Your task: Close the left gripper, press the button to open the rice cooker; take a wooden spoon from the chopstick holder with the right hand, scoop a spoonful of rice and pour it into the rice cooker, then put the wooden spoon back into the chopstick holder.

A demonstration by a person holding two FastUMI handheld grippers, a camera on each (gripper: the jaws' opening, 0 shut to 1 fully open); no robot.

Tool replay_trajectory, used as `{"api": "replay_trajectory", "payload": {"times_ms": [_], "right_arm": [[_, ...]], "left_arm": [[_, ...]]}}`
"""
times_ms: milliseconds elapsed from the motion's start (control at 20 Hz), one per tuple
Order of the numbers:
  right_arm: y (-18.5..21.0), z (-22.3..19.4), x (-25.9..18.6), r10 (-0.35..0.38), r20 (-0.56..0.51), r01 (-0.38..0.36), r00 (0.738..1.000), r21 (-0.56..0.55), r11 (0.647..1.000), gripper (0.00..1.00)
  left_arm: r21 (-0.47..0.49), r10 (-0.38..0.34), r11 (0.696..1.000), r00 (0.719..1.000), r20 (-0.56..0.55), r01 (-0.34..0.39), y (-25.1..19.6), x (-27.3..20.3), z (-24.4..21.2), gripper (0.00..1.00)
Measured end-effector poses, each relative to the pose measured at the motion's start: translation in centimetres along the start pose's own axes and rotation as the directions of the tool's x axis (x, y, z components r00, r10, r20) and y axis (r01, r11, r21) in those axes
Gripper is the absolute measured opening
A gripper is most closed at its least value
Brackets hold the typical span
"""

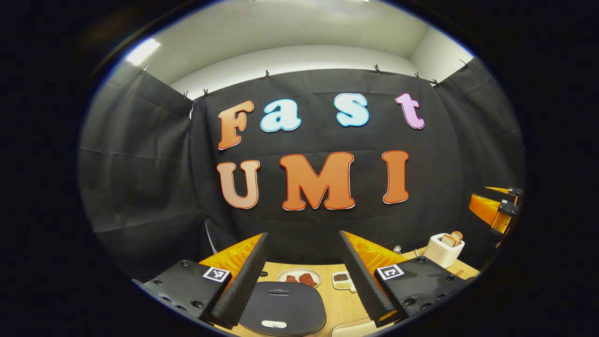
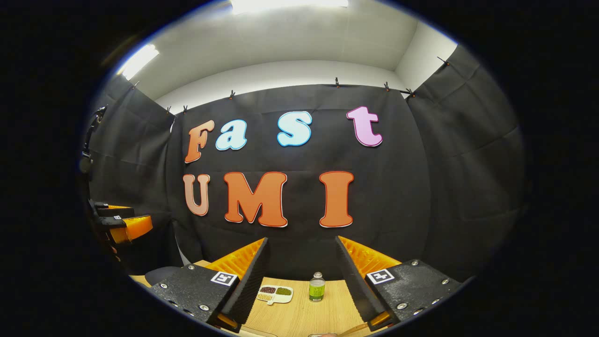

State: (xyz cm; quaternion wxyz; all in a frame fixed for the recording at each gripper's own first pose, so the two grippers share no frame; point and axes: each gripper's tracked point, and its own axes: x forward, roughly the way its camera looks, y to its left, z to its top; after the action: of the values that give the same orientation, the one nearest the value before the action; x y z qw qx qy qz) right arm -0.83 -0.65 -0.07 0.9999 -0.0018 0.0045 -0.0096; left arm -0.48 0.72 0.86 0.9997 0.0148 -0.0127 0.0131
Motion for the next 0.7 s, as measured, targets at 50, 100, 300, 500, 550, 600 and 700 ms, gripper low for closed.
{"api": "replay_trajectory", "payload": {"times_ms": [50,100,300,500,550,600,700], "right_arm": [[-0.1,0.0,-0.2,-0.003,-0.001,0.003,1.000,-0.001,1.000,0.87],[-0.5,-0.1,-0.2,-0.007,-0.003,0.007,1.000,-0.001,1.000,0.92],[-1.0,-0.5,-0.3,-0.018,-0.014,0.018,1.000,0.003,1.000,0.93],[-1.5,-0.6,-0.1,-0.034,-0.011,0.034,0.999,0.009,0.999,0.93],[-1.7,-0.6,-0.2,-0.039,-0.011,0.039,0.999,0.007,0.999,0.93],[-1.8,-0.7,-0.2,-0.044,-0.011,0.044,0.999,0.004,0.999,0.88],[-2.1,-1.0,-0.3,-0.051,-0.015,0.051,0.999,0.000,0.999,0.93]], "left_arm": [[-0.001,0.002,1.000,1.000,0.003,-0.002,0.0,0.0,0.1,0.92],[-0.003,0.003,1.000,1.000,0.005,-0.003,0.0,-0.1,0.2,0.92],[-0.002,0.011,1.000,1.000,0.004,-0.011,0.5,0.0,0.2,0.92],[0.010,0.016,1.000,1.000,0.003,-0.016,0.8,0.2,0.4,0.92],[0.014,0.015,1.000,1.000,-0.001,-0.015,0.9,0.3,0.3,0.92],[0.019,0.016,1.000,1.000,-0.007,-0.016,1.0,0.3,0.2,0.92],[0.023,0.014,1.000,1.000,-0.014,-0.014,0.8,0.5,0.0,0.92]]}}
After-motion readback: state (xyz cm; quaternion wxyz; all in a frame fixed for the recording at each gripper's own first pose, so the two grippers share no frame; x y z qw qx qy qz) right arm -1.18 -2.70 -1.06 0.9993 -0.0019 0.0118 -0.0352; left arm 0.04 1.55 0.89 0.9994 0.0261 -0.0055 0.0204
